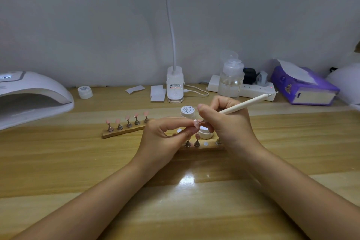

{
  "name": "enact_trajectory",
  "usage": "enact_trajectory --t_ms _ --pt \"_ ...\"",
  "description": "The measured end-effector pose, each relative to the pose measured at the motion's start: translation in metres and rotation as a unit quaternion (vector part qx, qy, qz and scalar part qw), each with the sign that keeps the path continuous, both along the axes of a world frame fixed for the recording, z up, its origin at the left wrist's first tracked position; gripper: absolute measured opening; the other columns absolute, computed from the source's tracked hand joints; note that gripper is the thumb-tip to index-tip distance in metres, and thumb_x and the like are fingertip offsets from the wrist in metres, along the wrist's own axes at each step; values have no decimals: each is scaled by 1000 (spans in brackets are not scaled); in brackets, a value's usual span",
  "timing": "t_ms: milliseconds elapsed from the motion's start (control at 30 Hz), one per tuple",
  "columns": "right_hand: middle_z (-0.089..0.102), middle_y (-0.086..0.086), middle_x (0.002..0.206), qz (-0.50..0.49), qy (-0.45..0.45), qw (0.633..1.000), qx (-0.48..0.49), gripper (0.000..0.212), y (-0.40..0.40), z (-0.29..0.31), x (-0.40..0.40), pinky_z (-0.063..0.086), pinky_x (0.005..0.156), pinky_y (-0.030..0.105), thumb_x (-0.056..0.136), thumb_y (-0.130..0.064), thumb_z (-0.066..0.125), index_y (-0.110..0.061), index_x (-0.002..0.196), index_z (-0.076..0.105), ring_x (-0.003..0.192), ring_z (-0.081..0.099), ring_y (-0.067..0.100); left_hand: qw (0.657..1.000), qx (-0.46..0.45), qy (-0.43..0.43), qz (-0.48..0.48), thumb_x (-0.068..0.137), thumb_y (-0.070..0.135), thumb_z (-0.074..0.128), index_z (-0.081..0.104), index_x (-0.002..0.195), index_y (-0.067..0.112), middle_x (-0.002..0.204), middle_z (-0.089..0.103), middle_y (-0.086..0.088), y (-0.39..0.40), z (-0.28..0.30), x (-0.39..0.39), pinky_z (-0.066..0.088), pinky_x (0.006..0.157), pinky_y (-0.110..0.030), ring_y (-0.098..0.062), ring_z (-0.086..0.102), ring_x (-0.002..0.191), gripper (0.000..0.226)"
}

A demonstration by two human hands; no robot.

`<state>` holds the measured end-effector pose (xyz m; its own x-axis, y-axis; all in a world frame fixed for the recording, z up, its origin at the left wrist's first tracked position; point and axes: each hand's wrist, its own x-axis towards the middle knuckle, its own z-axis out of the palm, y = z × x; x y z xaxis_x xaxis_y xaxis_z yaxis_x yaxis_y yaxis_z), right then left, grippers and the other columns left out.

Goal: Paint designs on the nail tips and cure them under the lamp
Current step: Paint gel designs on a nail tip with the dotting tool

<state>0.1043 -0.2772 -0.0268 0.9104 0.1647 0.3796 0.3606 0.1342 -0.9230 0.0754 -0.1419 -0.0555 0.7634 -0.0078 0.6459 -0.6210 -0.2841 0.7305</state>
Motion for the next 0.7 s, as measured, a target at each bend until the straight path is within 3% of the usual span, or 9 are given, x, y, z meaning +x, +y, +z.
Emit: enact_trajectory --t_ms 233,700 --pt "47 -9 36 0 2 1000 3 35 -1 0 0 40 42 16 76 -4 62 -14 48 43 38 46 3 1000 9 2 -2 72 16 67 68 99 8 86 71 8 0 1 -1 52 74 -18 -4 68 83 28" --pt "46 -9 37 2 0 1000 1 36 -1 -1 0 40 42 15 75 -5 62 -16 47 43 37 45 3 1000 1 14 0 71 19 67 70 95 15 80 71 16 -1 1 -2 52 73 -17 -2 68 81 24"
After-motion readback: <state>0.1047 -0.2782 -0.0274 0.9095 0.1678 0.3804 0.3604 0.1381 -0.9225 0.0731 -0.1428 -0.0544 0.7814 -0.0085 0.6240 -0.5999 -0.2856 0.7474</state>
